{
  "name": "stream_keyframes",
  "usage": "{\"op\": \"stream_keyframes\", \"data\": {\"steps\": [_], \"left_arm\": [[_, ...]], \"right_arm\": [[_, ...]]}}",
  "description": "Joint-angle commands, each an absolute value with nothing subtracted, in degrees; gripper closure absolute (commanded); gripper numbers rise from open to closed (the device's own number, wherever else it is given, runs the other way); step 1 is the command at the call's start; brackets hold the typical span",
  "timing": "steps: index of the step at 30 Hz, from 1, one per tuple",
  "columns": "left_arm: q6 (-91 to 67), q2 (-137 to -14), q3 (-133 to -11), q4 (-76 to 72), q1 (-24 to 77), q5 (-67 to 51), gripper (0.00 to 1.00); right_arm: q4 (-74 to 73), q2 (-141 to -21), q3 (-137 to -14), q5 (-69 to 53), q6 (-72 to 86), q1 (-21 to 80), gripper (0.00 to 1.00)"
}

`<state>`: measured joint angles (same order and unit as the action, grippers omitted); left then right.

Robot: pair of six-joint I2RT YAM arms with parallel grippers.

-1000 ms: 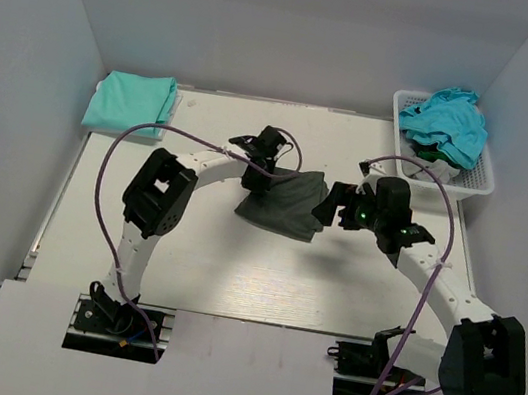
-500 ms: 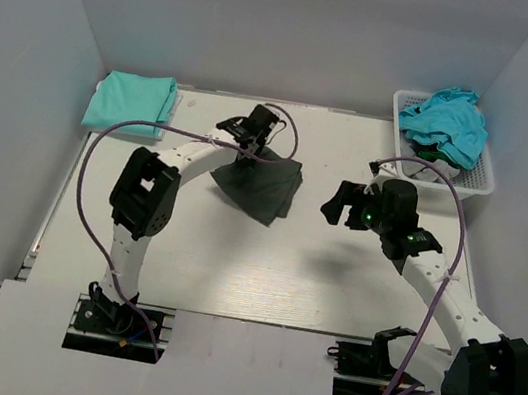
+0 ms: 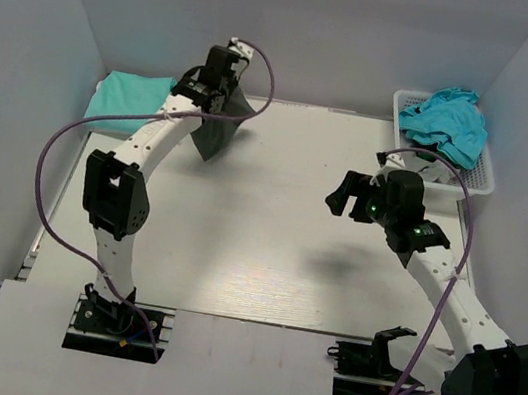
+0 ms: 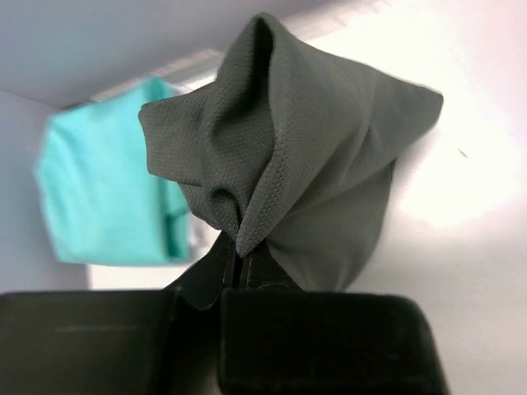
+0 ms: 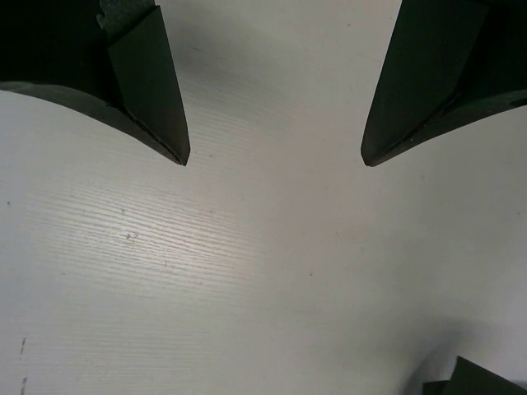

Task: Fold and stack the t-shirts
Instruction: Put the neatly folded tshirt into the corner of the board with the left arm

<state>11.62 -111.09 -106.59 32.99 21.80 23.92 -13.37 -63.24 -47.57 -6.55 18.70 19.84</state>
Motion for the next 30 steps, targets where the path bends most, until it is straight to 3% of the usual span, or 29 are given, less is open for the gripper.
{"op": "stream_keyframes", "data": {"steps": [1,21,30], "left_arm": [[15.9,-111.6,-112.8,32.6,18.1,26.4,1.00],[11.4,-118.0,-121.7,27.7,-4.3,19.1,1.00],[10.3,-123.7,-126.0,31.4,-8.5,13.4,1.00]], "right_arm": [[-15.2,-61.7,-51.8,-4.1,19.3,19.5,0.09],[-16.6,-70.7,-59.2,-1.0,21.2,19.6,0.09],[-15.7,-75.3,-61.3,-2.2,22.8,19.7,0.09]]}}
